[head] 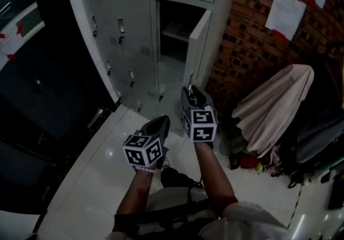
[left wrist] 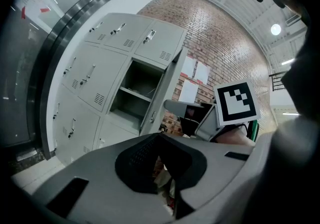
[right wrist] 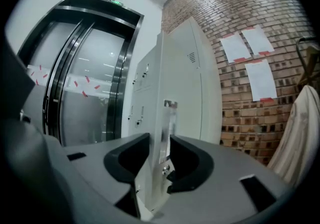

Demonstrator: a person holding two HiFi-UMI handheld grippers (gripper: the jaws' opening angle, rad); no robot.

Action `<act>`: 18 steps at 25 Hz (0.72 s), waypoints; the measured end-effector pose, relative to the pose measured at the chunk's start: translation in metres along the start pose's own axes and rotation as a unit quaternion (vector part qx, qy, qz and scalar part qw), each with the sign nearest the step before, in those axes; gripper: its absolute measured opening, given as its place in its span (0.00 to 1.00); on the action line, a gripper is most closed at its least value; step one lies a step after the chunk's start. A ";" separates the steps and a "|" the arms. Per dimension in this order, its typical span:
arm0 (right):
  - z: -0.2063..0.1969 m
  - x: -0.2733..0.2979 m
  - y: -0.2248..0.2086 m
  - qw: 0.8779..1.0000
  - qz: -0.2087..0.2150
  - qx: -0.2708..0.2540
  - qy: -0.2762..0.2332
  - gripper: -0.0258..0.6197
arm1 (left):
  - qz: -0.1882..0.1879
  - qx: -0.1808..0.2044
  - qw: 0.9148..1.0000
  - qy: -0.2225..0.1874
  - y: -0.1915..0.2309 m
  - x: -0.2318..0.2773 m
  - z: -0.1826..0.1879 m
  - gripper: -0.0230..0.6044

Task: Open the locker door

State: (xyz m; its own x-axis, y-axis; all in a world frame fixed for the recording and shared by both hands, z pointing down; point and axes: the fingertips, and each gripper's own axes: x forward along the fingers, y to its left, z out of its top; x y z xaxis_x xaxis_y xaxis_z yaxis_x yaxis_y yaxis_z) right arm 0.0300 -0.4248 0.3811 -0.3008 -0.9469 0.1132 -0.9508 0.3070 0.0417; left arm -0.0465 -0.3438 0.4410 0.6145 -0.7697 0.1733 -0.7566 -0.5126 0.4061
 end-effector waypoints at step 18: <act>-0.008 -0.040 -0.054 0.999 -0.046 0.016 0.001 0.26 | -0.017 0.016 1.000 0.011 -0.039 0.001 -0.015 0.03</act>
State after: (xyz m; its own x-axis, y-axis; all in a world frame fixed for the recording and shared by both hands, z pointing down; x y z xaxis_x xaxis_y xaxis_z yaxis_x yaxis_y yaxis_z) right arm 0.0937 -0.4025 0.3825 -0.2116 -0.9709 0.1124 -0.9764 0.2152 0.0202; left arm -0.0131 -0.3190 0.4392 0.6437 -0.7439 0.1798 -0.7423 -0.5497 0.3831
